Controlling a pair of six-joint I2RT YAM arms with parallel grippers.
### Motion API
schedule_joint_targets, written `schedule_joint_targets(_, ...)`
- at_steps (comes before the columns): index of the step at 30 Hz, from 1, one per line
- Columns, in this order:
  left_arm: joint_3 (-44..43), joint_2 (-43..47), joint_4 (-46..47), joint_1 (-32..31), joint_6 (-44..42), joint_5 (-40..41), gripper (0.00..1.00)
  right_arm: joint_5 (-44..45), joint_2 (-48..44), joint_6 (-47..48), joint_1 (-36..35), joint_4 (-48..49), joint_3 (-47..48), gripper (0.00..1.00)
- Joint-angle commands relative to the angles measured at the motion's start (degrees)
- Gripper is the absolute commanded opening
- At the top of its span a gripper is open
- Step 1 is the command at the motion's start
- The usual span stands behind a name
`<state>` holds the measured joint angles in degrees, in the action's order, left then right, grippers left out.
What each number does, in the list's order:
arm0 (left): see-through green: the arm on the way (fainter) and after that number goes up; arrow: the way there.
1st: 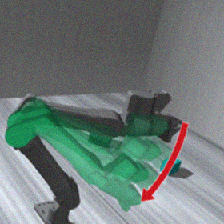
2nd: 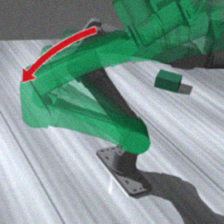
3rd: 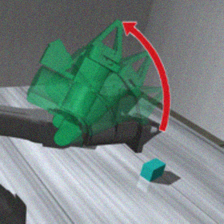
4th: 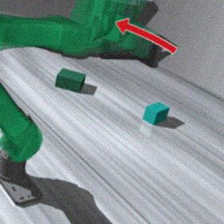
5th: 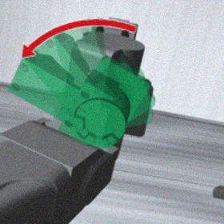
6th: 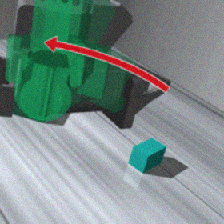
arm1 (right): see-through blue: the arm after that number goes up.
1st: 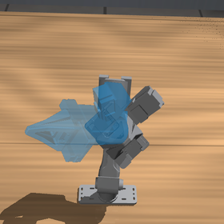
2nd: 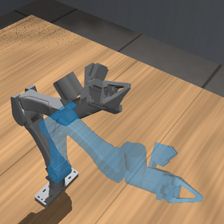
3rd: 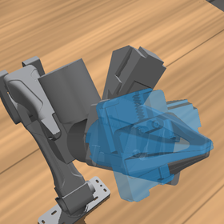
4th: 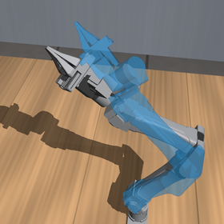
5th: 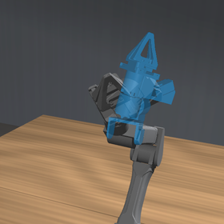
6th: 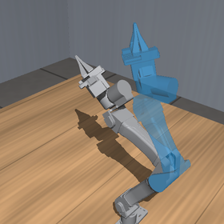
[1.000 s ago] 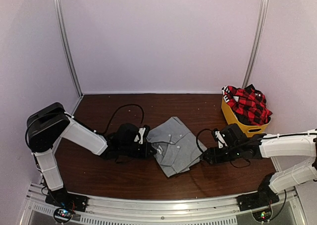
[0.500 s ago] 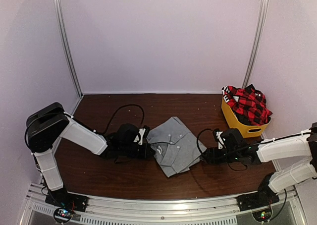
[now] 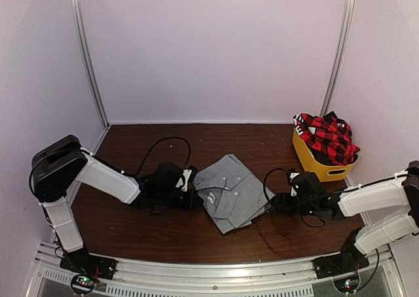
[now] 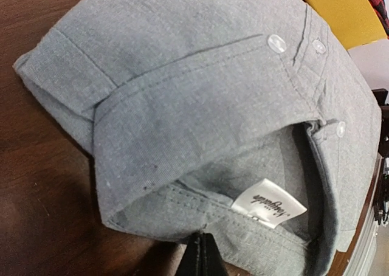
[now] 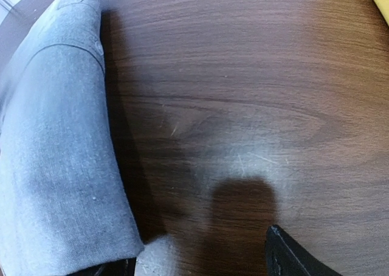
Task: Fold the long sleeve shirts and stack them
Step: Smooth out the square-folded shirt at the center of the board.
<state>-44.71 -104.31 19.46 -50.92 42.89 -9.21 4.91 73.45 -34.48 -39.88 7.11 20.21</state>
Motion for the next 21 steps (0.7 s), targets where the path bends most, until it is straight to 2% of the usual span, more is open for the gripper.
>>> schedule_joint_targets(1,-0.8,2.7,-1.0,1.3,-1.9,0.4,0.00,6.8,-0.7,-1.9,0.2,-2.1,0.9,0.72)
schedule_joint_targets(10,-1.1,4.1,-0.5,2.5,-3.3,-2.7,0.00,4.4,-5.2,-3.4,-0.3,-3.0,-1.4,0.71)
schedule_joint_targets(15,-0.9,7.1,3.7,1.8,-4.6,-7.2,0.00,0.5,-15.7,-4.7,-0.9,-9.0,-3.1,0.71)
schedule_joint_targets(21,-5.0,7.7,3.4,-2.6,-7.7,-6.7,0.00,-3.0,-27.3,-3.1,-1.1,-14.5,-0.1,0.70)
